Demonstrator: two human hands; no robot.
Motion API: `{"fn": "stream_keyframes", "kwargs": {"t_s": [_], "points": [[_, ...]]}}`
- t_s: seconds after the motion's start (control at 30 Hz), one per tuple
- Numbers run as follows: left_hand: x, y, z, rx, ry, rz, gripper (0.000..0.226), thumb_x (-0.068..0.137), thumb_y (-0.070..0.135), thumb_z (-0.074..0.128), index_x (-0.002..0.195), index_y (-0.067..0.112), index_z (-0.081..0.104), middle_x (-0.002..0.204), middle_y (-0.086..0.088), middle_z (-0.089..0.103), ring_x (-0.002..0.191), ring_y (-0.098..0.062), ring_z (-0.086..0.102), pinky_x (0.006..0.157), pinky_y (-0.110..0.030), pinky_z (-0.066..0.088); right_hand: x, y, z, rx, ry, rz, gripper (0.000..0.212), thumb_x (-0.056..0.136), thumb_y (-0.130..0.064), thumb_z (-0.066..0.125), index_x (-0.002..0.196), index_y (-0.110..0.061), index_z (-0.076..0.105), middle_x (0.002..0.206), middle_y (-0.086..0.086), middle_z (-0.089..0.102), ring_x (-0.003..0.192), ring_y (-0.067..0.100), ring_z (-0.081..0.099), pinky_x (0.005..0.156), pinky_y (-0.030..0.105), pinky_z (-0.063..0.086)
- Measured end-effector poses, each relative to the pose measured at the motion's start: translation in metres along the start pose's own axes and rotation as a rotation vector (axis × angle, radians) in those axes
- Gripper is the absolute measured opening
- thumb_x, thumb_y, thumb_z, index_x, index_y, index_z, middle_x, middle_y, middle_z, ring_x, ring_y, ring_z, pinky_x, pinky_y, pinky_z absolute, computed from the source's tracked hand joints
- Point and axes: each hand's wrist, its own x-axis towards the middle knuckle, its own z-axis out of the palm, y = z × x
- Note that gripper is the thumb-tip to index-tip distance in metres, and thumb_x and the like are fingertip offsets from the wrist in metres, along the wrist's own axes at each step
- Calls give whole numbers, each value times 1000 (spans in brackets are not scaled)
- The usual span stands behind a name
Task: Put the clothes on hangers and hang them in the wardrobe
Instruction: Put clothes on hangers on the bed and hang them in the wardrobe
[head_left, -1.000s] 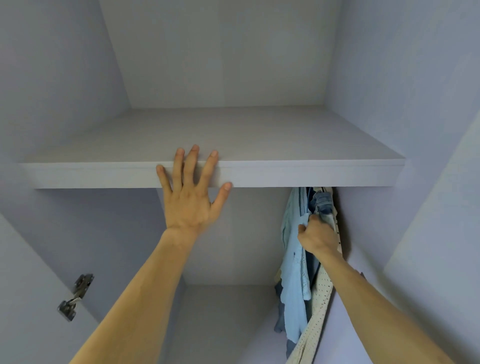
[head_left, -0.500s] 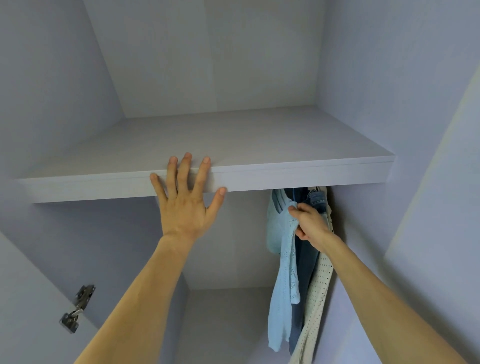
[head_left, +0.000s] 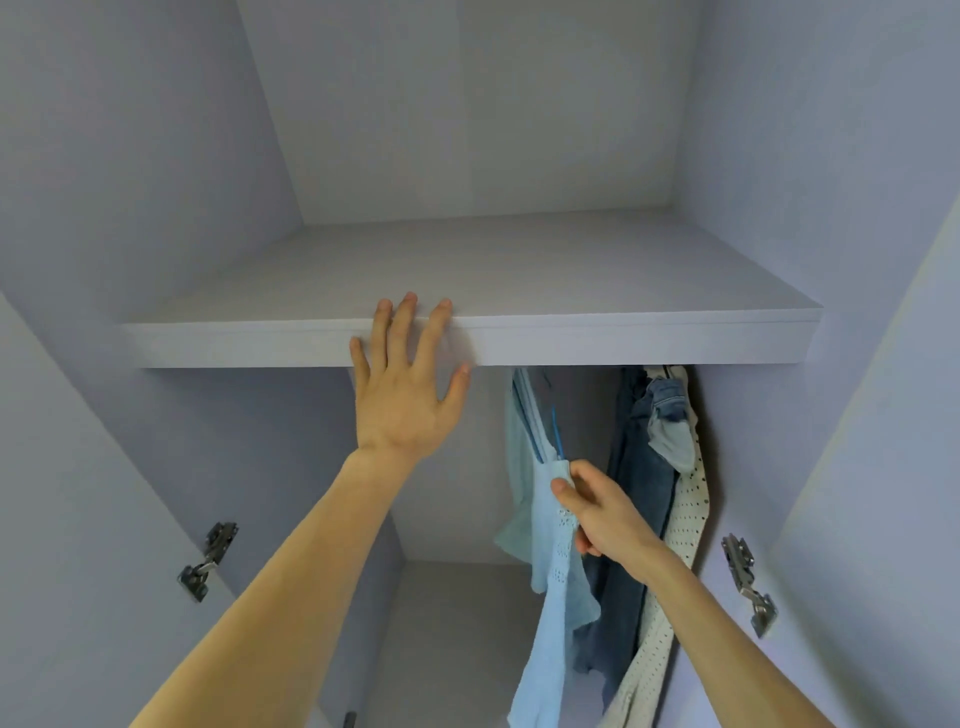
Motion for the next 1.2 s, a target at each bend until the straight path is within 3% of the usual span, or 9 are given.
{"fn": "stream_keyframes", "kwargs": {"t_s": [0.17,0.27,0.4,0.57,0.73,0.93,1.0,1.1,1.2], "points": [[-68,-9,-10,-274,-159,-251,47,94,30,59,140,29,48,154,7,33,139,-15,37,100,-31,41,-26,13,43,10,-151,2,16,100,-37,54,101,-21,57,82,1,58,48,20,50,45,24,39],[-125,-18,-11,-484,-468,-589,28,98,31,55,124,27,63,130,10,60,126,-12,53,100,-25,42,-42,20,82,10,-271,2,21,100,-39,55,101,-18,55,95,10,58,48,22,54,50,31,40],[-186,-28,-31,-588,-621,-797,33,100,36,53,129,24,62,124,11,65,113,-10,62,95,-25,47,-78,25,134,-20,-431,-11,19,99,-39,55,102,-20,54,98,4,60,48,23,57,52,34,41],[-244,-26,-90,-874,-441,-1184,20,101,20,53,119,18,61,109,-3,70,85,-16,68,83,-32,55,-135,36,186,-99,-627,-71,17,97,-42,56,97,-25,55,82,0,59,49,23,61,51,31,47],[-338,-11,-154,-849,-340,-1333,24,98,38,57,108,20,70,75,2,54,64,-18,60,71,-35,55,-204,51,230,-166,-889,-65,30,88,-54,64,88,-25,56,79,-12,64,60,21,70,55,31,50],[-474,31,-235,-764,-32,-1517,40,100,50,50,77,23,69,65,1,34,49,-10,33,45,-21,38,-252,41,288,-147,-844,-206,48,82,-67,62,86,-19,62,87,7,67,66,16,71,57,25,49],[-517,53,-267,-674,20,-1571,44,98,55,50,71,24,67,63,4,33,46,-7,30,43,-19,27,-274,35,315,-212,-892,-345,40,86,-61,62,98,-23,61,100,-2,67,84,10,68,77,30,52],[-579,88,-311,-564,172,-1727,45,94,60,52,68,26,66,63,8,36,50,-7,33,45,-21,23,-324,21,359,-330,-1000,-746,63,82,-73,47,125,-27,53,122,-6,51,111,13,48,96,30,36],[-611,120,-338,-547,221,-1766,42,93,58,56,71,25,69,61,10,39,51,-5,34,45,-20,22,-355,22,393,-387,-1071,-1072,56,88,-73,41,114,-31,67,136,2,51,129,23,41,108,42,36]]}}
